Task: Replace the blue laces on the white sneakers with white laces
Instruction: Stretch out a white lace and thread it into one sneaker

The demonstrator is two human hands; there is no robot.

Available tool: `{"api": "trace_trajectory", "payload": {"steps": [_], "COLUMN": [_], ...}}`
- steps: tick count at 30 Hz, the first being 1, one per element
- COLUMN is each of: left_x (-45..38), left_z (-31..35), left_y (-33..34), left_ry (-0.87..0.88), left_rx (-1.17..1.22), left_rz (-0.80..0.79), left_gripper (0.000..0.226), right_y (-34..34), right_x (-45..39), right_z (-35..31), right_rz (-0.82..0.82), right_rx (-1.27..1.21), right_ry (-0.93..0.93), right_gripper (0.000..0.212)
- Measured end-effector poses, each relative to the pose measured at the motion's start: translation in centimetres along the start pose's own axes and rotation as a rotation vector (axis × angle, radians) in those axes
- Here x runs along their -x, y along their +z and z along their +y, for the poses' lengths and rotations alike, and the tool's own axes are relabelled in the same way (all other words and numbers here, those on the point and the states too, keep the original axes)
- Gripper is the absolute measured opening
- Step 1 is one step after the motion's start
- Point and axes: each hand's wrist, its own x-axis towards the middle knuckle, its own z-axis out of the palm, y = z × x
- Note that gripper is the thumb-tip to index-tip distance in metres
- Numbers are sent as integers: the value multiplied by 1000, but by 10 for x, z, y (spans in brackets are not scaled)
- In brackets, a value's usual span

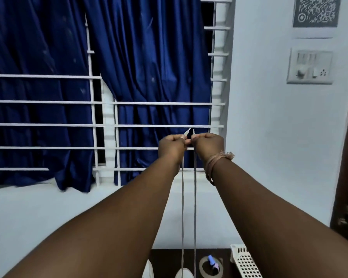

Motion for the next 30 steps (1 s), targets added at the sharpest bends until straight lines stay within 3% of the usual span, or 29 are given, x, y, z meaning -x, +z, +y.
{"api": "trace_trajectory", "payload": {"steps": [14, 30], "left_x": [-8, -15], "left_z": [8, 15], "left_y": [3, 1], "left_ry": [73, 93], "left_rx": [-125, -335], "left_rz": [7, -25], "left_gripper": [9, 18], "right_y": [7, 10], "right_x": [-3, -13], "right_z": [-7, -11], "right_rz": [-27, -79], "right_rx": [-55, 27], "right_ry": [77, 4], "right_gripper": [12, 14]}}
